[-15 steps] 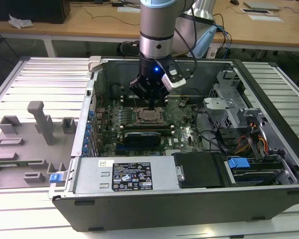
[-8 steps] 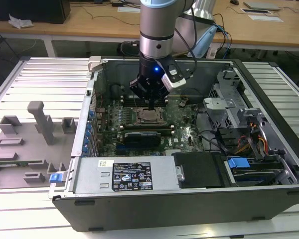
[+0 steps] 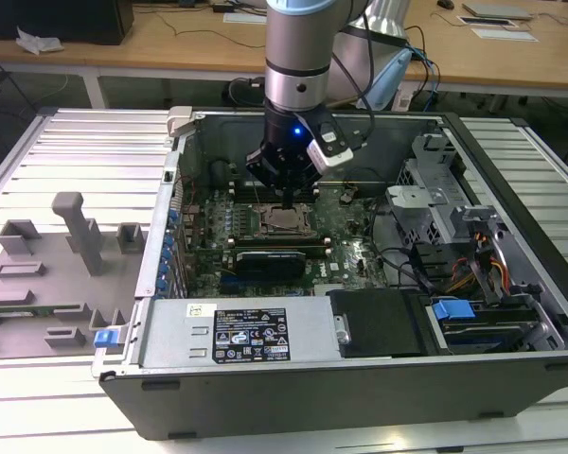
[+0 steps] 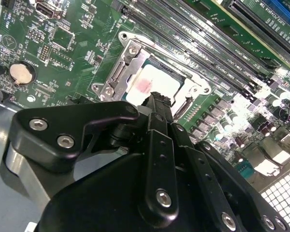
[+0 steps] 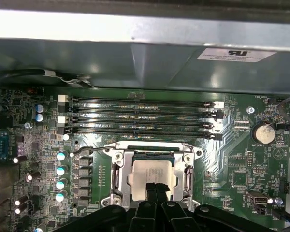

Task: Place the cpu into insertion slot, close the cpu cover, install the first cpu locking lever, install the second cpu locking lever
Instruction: 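Install the first cpu locking lever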

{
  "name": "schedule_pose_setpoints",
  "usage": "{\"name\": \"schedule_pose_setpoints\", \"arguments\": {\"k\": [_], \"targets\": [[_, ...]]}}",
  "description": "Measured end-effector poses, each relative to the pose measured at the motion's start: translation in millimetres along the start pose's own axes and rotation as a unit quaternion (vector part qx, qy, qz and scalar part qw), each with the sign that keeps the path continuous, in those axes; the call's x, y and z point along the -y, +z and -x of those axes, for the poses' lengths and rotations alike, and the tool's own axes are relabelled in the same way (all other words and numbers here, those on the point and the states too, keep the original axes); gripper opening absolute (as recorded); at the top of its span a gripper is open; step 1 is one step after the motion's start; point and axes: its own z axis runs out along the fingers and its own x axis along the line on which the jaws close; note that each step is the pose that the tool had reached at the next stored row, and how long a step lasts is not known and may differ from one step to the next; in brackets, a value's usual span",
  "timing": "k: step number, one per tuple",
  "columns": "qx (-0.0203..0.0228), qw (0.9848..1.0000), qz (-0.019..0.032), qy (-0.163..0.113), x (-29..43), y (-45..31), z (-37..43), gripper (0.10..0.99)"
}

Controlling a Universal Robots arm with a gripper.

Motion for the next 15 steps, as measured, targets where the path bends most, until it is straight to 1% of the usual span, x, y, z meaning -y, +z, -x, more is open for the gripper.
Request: {"name": "schedule_pose_setpoints", "arguments": {"k": [4,6,8,15], "targets": [[0.0002,1.0000,0.0000,0.000,-0.5,-0.1,-8.1,0.106],[0.0003,1.0000,0.0000,0.000,-1.1,-0.1,-16.6,0.106],[0.0003,1.0000,0.0000,0.000,-1.4,-0.2,-21.3,0.106],[0.0007,1.0000,0.0000,0.000,-3.1,-0.5,-43.7,0.106]]}}
